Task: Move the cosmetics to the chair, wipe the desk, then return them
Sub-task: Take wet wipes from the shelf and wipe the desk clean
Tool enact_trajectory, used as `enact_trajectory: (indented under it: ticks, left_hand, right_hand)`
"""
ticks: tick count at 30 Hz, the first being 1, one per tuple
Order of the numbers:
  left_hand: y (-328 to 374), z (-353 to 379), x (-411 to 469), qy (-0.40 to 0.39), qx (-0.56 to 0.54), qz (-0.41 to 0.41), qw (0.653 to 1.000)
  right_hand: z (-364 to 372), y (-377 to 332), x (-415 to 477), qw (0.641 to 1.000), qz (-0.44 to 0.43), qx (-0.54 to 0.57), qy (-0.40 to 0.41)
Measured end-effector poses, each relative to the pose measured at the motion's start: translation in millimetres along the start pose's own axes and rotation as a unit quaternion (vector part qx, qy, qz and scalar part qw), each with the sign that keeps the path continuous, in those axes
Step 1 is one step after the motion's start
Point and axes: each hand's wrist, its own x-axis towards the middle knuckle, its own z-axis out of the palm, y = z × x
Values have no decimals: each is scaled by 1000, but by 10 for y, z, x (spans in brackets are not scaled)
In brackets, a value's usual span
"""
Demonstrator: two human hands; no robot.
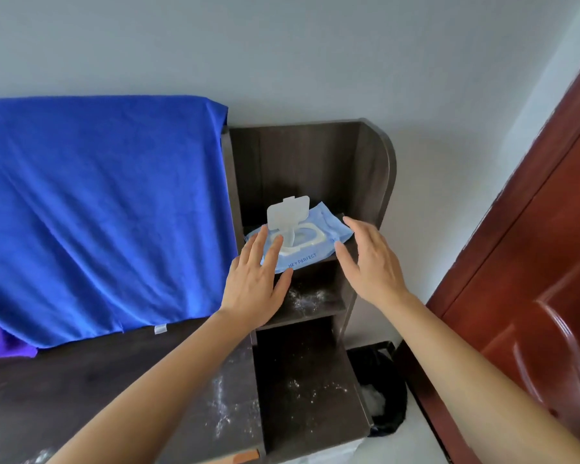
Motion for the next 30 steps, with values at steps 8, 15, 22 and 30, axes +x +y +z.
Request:
enact_trajectory:
  ticks: [8, 15, 22, 30]
  left_hand:
    - [-98, 231, 52, 12, 45, -18, 999]
    - [149, 387, 261, 52, 100, -24, 993]
    - [363, 588, 639, 32, 85, -128, 988]
    - [238, 626, 668, 67, 44, -94, 992]
  right_hand:
    - [526, 135, 746, 995, -55, 49, -61]
    - [845, 429, 768, 989, -71, 88, -93]
    - [788, 542, 649, 992, -91, 78, -50]
    - [802, 558, 605, 994, -92, 51, -35]
